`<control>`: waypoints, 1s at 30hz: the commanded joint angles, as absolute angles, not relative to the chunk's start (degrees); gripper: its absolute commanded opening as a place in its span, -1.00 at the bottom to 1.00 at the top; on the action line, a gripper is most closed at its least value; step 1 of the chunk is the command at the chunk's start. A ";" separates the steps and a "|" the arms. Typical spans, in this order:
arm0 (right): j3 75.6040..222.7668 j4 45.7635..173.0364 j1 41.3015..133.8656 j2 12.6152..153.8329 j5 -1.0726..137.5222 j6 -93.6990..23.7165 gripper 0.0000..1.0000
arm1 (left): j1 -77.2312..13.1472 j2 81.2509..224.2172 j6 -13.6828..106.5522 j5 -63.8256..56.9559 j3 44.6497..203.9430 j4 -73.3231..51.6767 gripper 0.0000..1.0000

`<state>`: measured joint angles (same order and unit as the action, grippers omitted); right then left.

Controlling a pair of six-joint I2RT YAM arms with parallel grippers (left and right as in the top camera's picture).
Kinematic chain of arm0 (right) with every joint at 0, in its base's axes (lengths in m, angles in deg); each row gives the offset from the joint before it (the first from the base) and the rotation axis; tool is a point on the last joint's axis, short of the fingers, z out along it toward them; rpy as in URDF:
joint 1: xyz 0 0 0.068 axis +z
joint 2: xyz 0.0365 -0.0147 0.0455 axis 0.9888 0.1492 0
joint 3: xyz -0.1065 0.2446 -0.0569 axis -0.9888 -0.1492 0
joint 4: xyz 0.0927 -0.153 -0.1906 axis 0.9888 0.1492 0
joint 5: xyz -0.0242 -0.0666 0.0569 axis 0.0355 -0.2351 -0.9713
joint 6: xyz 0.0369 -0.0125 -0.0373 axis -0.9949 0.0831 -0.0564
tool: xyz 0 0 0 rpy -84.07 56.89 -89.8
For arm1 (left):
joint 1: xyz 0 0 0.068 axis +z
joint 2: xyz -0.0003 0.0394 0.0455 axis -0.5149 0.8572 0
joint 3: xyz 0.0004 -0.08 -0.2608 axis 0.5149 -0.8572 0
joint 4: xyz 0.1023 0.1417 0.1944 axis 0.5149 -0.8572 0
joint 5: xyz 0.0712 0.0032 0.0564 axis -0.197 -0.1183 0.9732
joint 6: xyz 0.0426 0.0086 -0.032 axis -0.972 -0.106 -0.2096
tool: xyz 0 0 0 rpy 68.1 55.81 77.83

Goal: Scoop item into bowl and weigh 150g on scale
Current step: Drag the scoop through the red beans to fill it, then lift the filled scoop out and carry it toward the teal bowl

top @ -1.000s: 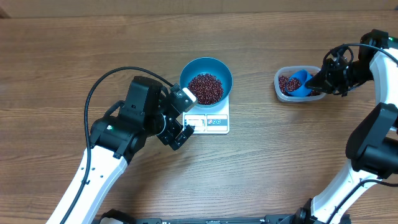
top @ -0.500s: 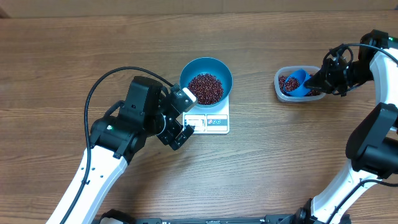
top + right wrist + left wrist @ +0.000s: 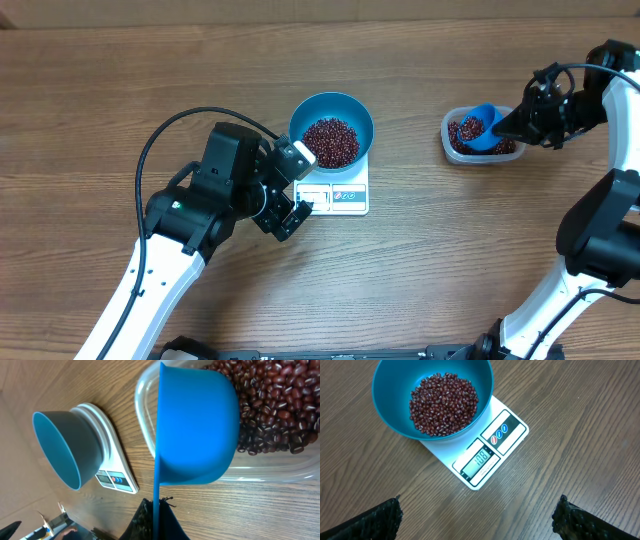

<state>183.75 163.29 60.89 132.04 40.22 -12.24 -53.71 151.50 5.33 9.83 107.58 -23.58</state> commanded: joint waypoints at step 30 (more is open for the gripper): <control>199.20 172.07 66.31 128.94 26.47 -7.17 -0.93 | -53.41 151.48 5.73 9.77 107.90 -23.51 0.99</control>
<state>197.28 172.49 64.23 131.89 29.16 -7.95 -53.71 151.50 5.35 9.83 107.58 -23.58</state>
